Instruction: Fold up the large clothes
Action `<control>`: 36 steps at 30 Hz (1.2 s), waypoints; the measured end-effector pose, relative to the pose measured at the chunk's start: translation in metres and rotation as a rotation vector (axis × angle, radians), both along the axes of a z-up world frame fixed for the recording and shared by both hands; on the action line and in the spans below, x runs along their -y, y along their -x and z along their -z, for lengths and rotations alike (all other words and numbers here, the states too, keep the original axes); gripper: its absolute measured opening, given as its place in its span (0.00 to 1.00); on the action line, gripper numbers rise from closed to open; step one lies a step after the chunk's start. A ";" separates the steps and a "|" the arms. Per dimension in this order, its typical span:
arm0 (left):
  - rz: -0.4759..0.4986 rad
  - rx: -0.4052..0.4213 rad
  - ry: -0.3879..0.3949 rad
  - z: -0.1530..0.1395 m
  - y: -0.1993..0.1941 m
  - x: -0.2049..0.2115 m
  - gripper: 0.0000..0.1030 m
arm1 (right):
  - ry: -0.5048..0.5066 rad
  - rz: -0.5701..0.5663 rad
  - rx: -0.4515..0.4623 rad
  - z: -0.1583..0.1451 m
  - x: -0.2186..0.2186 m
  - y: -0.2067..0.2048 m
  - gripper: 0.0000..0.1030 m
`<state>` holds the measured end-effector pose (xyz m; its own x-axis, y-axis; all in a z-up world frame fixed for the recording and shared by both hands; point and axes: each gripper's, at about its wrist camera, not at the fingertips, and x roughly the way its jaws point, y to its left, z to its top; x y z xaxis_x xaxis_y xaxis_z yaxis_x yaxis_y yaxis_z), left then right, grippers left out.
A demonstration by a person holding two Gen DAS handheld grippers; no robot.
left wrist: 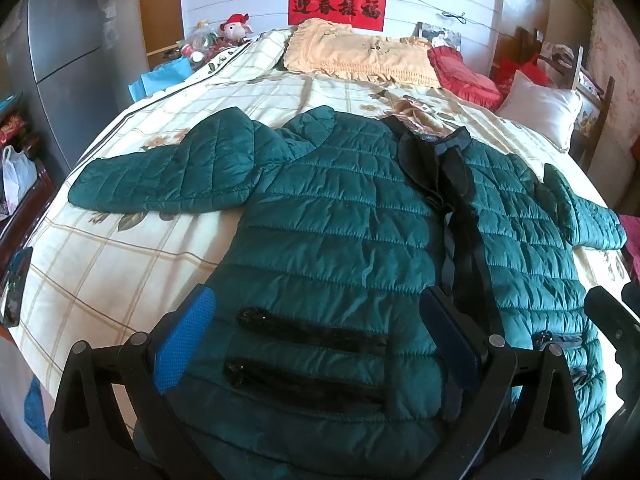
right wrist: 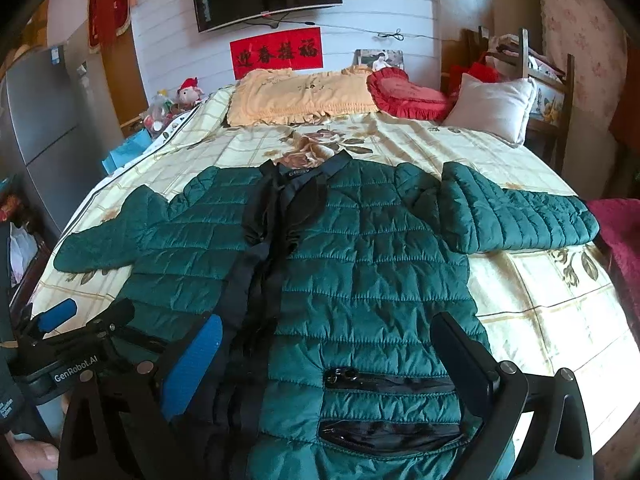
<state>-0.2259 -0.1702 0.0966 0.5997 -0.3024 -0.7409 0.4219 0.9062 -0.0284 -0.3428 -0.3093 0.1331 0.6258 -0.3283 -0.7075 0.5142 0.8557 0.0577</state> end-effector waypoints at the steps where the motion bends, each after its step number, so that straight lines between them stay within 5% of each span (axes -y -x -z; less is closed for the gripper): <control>1: 0.001 0.000 -0.002 0.000 0.000 0.000 0.99 | 0.002 0.002 0.001 0.001 0.000 0.000 1.00; 36: 0.024 -0.009 -0.010 0.011 0.009 0.009 0.99 | -0.101 0.022 0.005 0.015 0.004 -0.006 1.00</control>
